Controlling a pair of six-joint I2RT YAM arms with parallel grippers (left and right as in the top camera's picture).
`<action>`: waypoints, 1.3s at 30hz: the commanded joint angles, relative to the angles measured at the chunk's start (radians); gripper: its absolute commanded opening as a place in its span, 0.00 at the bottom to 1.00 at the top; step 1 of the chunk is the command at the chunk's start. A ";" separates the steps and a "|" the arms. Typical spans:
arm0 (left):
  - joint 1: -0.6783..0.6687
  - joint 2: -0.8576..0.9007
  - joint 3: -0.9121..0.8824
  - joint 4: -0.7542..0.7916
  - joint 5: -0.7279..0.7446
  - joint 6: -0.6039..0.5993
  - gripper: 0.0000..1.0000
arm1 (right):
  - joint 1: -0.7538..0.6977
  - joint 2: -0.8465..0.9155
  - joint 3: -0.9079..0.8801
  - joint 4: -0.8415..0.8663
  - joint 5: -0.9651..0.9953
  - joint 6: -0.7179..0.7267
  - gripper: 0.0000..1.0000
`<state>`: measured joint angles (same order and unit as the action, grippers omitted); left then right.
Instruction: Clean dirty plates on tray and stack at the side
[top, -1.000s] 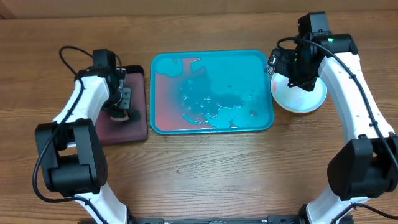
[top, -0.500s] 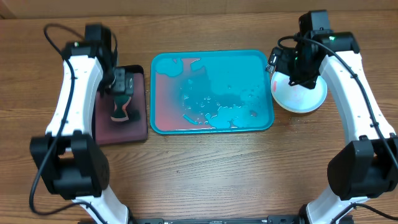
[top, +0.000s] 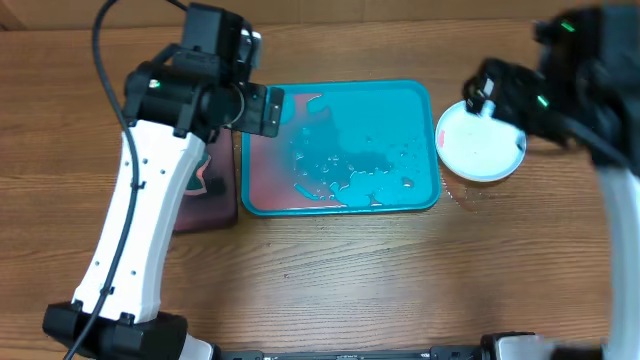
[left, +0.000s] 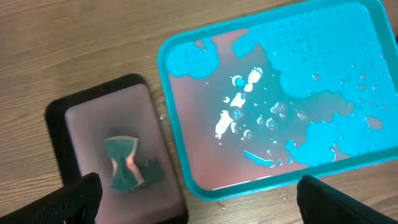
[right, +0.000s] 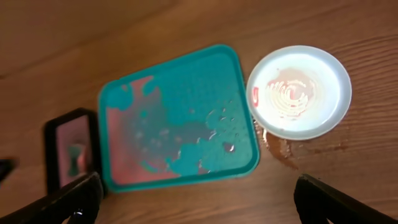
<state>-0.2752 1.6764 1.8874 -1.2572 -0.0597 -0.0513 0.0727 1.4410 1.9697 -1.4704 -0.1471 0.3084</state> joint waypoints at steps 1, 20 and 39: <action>-0.010 0.004 0.000 0.002 0.012 -0.016 1.00 | 0.005 -0.093 0.022 -0.014 -0.049 -0.021 1.00; -0.010 0.004 0.000 0.002 0.012 -0.016 1.00 | 0.006 -0.295 -0.231 0.206 0.146 -0.055 1.00; -0.010 0.004 0.000 0.002 0.012 -0.016 1.00 | 0.007 -1.062 -1.614 1.398 0.048 -0.189 1.00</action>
<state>-0.2829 1.6779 1.8854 -1.2572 -0.0551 -0.0536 0.0734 0.4866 0.4915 -0.1341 -0.0788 0.1509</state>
